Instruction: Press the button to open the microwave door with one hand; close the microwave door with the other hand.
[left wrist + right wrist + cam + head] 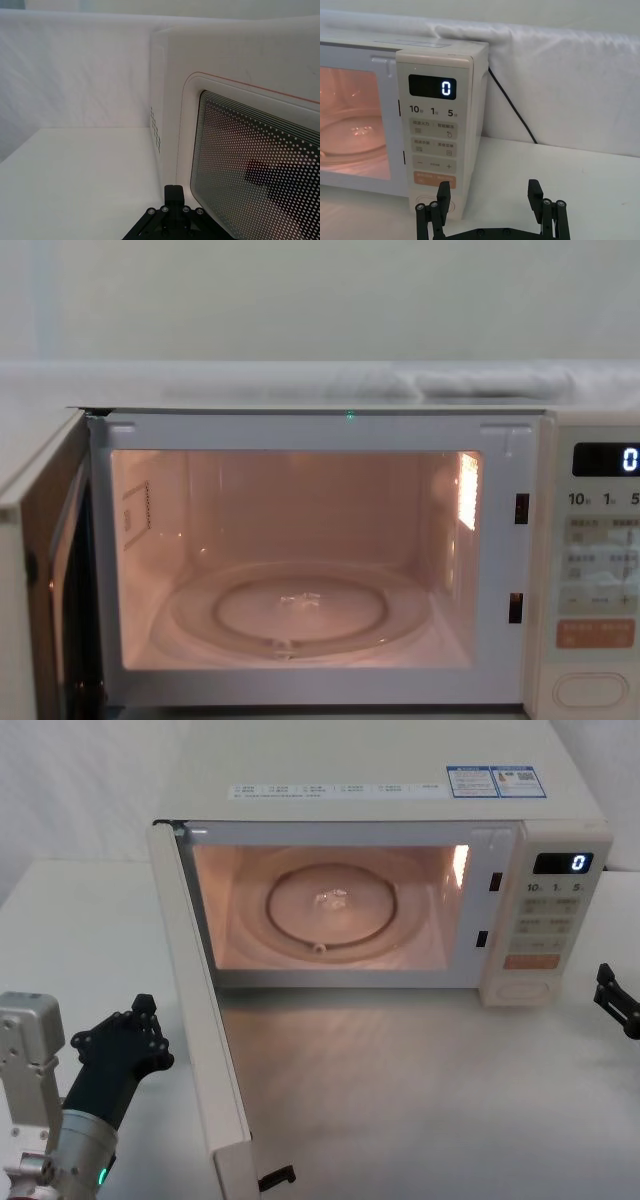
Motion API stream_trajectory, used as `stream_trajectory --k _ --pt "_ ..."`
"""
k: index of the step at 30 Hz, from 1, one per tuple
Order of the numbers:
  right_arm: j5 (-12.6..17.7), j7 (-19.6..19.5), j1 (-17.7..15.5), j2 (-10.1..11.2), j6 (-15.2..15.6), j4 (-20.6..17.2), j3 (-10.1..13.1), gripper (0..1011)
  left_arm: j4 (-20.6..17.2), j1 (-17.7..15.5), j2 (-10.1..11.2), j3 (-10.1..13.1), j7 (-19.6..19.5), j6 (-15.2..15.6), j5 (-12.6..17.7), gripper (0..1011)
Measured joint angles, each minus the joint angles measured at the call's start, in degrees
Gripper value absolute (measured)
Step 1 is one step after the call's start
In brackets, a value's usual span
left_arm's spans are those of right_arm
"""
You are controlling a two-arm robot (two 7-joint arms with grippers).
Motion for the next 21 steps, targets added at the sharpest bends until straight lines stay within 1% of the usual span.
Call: stream_trajectory --k 3,5,9,15,18,19,21 --pt "0.0 0.0 0.0 0.0 0.0 0.0 0.0 1002 0.0 0.0 -0.01 -0.01 -0.03 0.0 0.01 0" --pt "0.0 0.0 0.01 0.0 0.0 0.0 0.0 1002 -0.27 0.11 0.22 -0.14 -1.16 0.18 -0.04 0" --pt "0.0 0.01 0.0 0.0 0.0 0.0 0.0 1002 -1.85 0.62 0.78 -0.64 -3.0 1.82 -0.58 0" --pt "0.0 0.0 0.0 0.0 0.0 0.0 0.01 1002 -6.52 2.44 2.38 -1.85 -5.44 5.0 -0.49 0" --pt "0.0 0.0 0.0 0.0 0.0 0.0 0.0 1002 -9.16 3.93 3.25 -3.26 -6.31 6.66 -0.3 0" --pt "0.0 0.0 0.0 0.0 0.0 0.0 0.0 1002 -9.16 3.93 3.25 -3.26 -6.31 6.66 -0.3 0" --pt "0.0 0.0 0.0 0.0 0.0 0.0 0.01 1002 -10.56 4.92 3.7 -4.44 -6.46 7.47 0.03 0"
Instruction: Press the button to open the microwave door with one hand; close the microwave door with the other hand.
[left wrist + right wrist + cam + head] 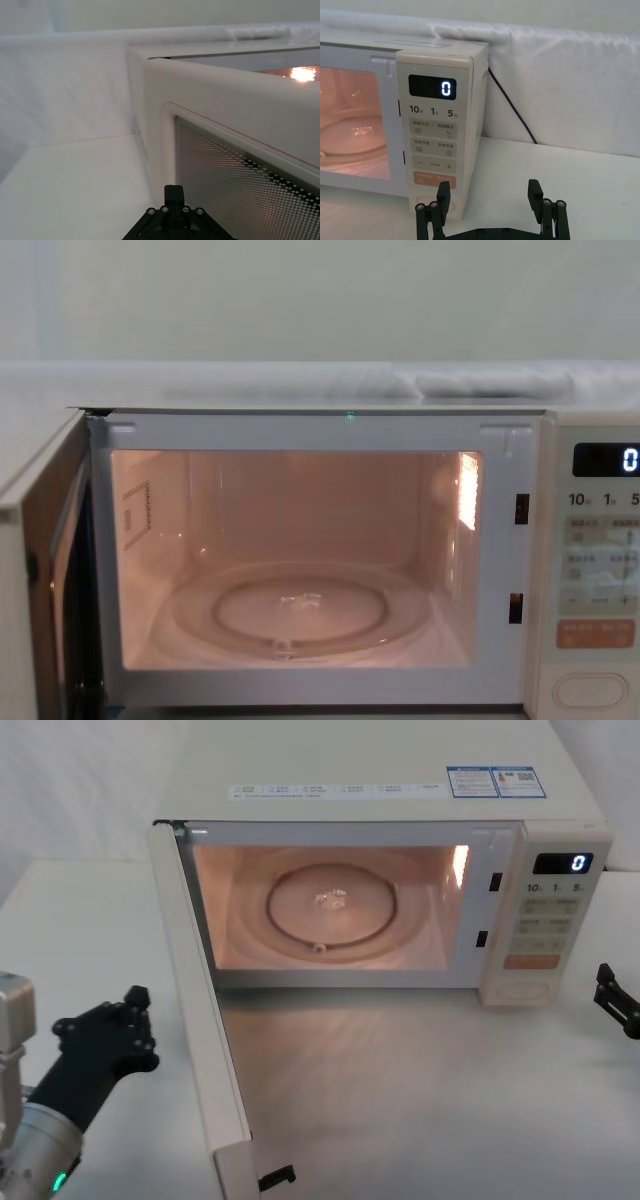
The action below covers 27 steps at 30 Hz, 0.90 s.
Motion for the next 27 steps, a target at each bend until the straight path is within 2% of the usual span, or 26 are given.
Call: stream_trajectory --k 5,6,8,10,11,15,20,24,27 --pt "0.0 0.0 0.0 0.0 0.0 0.0 0.0 1002 -1.58 1.47 0.66 -2.64 -0.09 0.57 0.84 0" --pt "0.0 0.0 0.0 0.0 0.0 0.0 0.0 1002 -1.82 1.93 0.77 -3.84 -0.16 0.44 0.99 0" --pt "0.0 0.0 0.0 0.0 0.0 0.0 0.0 1002 -1.88 2.22 0.79 -4.81 -0.35 -0.15 1.03 0" --pt "0.0 0.0 0.0 0.0 0.0 0.0 0.0 1002 -1.44 2.42 0.69 -6.88 -1.36 -2.59 0.53 0" --pt "0.0 0.0 0.0 0.0 0.0 0.0 0.0 1002 -1.44 2.42 0.69 -6.88 -1.36 -2.59 0.53 0" --pt "0.0 0.0 0.0 0.0 0.0 0.0 0.0 1002 0.37 1.69 0.74 -8.73 -4.34 -6.88 -1.77 0" --pt "0.0 0.0 0.0 0.0 0.0 0.0 0.0 1002 1.64 0.33 1.43 -8.6 -7.33 -9.19 -4.11 0" --pt "0.0 0.0 0.0 0.0 0.0 0.0 0.0 1002 2.5 -1.32 2.71 -7.05 -10.0 -10.07 -5.96 0" --pt "0.0 0.0 0.0 0.0 0.0 0.0 0.0 1002 3.03 -3.02 4.38 -4.96 -12.61 -10.34 -7.25 0"
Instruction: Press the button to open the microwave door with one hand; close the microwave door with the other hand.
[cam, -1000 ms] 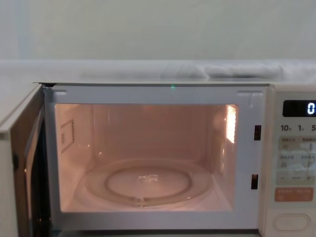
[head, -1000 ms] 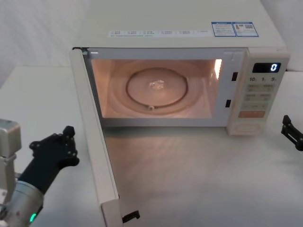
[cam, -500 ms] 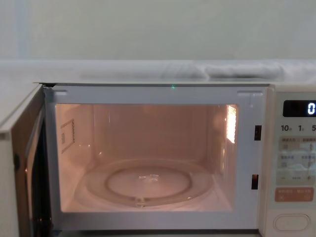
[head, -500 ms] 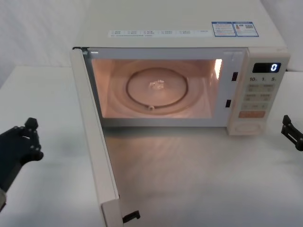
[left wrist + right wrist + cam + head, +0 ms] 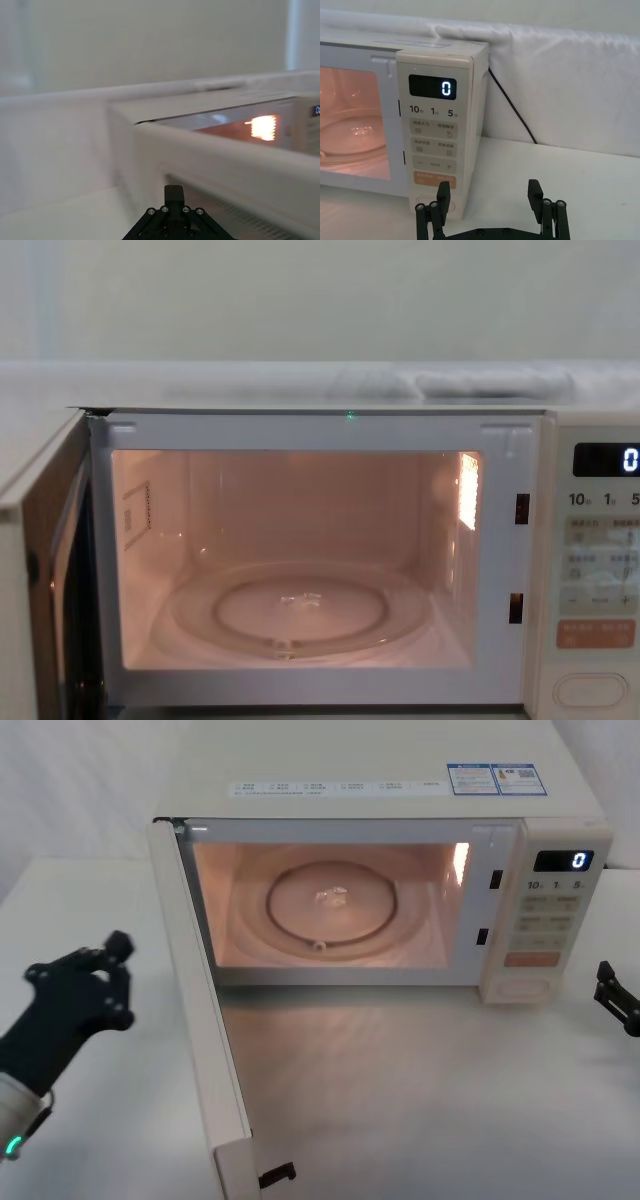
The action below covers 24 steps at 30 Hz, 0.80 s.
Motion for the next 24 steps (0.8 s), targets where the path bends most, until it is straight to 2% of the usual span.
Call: stream_trajectory --k 6,12,17,24 --pt "0.0 0.0 0.0 0.01 0.0 0.0 0.0 1002 1.04 -3.16 2.78 3.78 -4.22 0.21 -1.71 0" --pt "0.0 0.01 0.0 0.0 0.0 0.0 0.0 1002 2.82 -6.62 4.26 7.8 -6.88 0.39 -2.35 0" --pt "0.0 0.01 0.0 0.0 0.0 0.0 0.0 1002 4.9 -9.62 4.63 10.8 -8.04 -0.01 -2.55 0" --pt "0.0 0.01 0.0 0.0 0.0 0.0 0.0 1002 7.63 -13.06 4.2 13.68 -8.29 -1.23 -2.54 0"
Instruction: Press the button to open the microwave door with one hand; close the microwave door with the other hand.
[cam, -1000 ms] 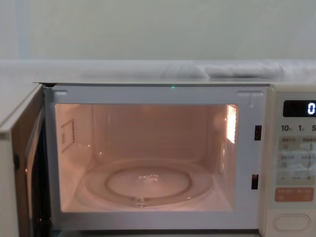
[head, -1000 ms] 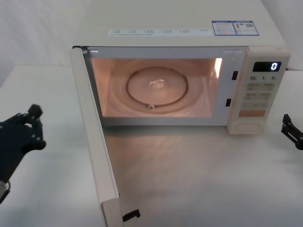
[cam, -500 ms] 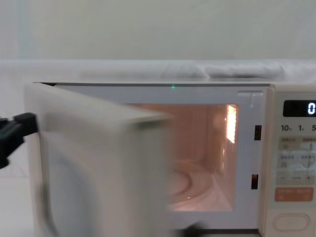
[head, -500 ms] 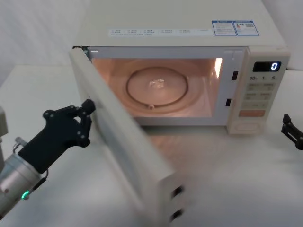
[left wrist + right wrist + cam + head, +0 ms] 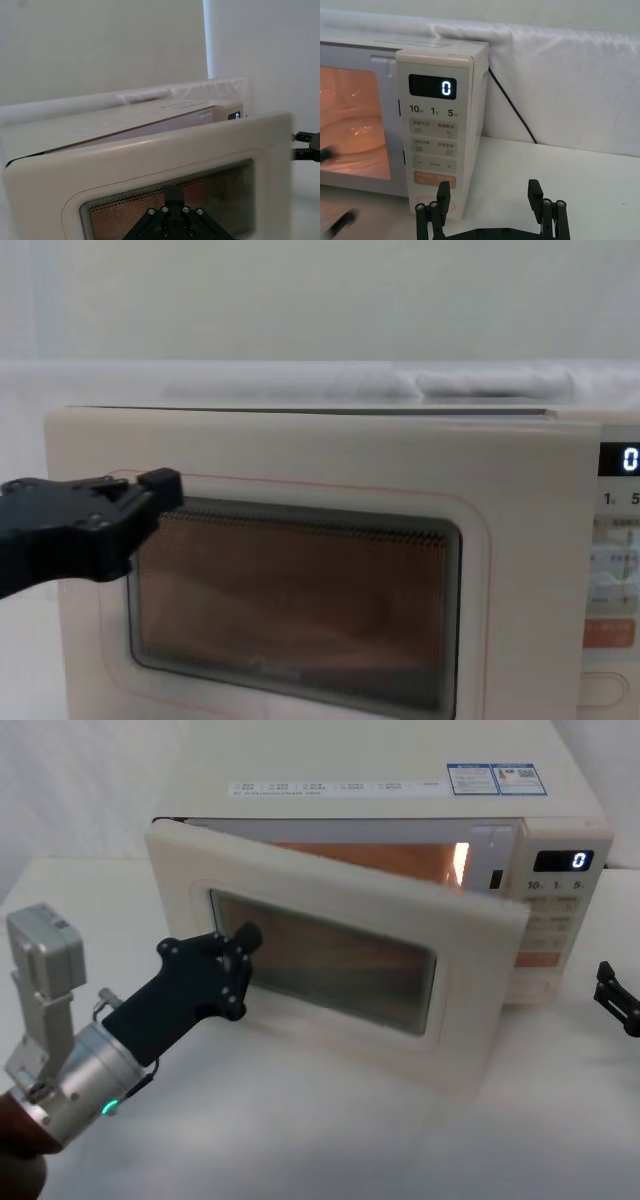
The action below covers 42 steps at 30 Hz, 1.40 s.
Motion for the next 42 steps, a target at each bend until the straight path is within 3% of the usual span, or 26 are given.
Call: stream_trajectory --k 17,26,42 --pt "0.0 0.0 0.0 0.0 0.0 0.0 0.0 1002 8.09 -9.56 -1.71 8.2 -3.33 -3.59 -1.08 0" --pt "0.0 0.0 0.0 0.0 0.0 0.0 0.0 1002 10.59 -12.66 -2.51 11.3 -4.37 -5.25 -1.76 0" --pt "0.0 0.0 0.0 0.0 0.0 0.0 0.0 1002 16.64 -19.33 -6.02 17.21 -4.13 -6.72 -1.26 0"
